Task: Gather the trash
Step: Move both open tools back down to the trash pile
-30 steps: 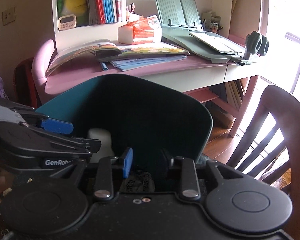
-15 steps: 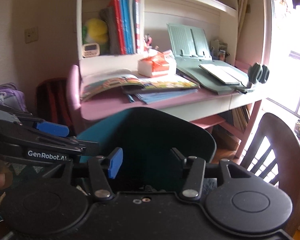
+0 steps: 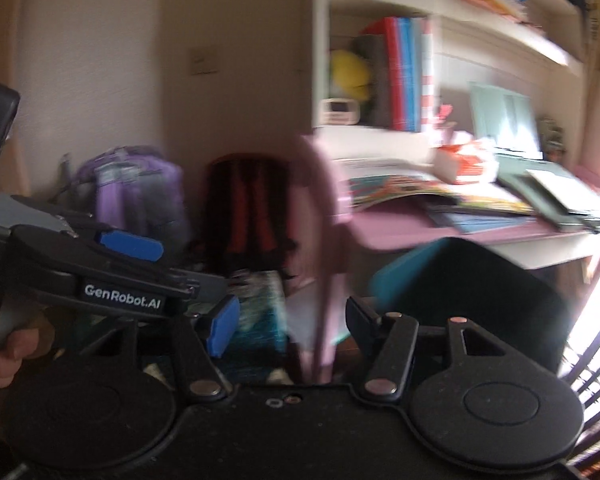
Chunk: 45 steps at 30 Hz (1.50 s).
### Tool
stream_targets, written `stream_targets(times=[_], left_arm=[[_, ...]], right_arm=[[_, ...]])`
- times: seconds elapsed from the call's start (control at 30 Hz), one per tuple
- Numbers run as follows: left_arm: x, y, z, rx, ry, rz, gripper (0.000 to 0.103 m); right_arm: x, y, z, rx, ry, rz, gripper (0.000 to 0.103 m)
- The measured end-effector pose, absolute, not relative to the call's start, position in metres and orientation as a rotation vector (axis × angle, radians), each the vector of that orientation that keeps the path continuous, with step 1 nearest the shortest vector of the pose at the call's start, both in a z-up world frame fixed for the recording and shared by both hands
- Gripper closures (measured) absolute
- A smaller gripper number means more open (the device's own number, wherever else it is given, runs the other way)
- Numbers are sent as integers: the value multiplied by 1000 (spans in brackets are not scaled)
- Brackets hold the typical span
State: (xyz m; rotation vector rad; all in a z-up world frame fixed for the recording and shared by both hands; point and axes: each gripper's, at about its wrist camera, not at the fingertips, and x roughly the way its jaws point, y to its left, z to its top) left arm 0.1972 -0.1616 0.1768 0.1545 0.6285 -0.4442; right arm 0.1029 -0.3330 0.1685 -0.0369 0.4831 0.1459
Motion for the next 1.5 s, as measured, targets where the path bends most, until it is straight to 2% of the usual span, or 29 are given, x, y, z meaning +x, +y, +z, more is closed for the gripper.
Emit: stream_targets(times=[0.1,0.47,0.73,0.8,0.97,1.5], left_arm=[[195,-122,165,146,630,-380,26],[186,3,97,110,693,-187,25],[193,69,29,65,774,-126,19],[196,83,9,44,797,-115,14],[213,109,-50,-38,861,-84,5],[278,122,-305,-349,1291,200,4]], right_arm=[[109,-299,157,-57,499,209,44],[136,-199,97,-76,587,409,42],[163,-147,26,-67,716,487,42],[169,-136,5,-84,744,497,42],[187,-117,-55,-108,825,508,42],[258,-105,-278,-248,1141,527,42]])
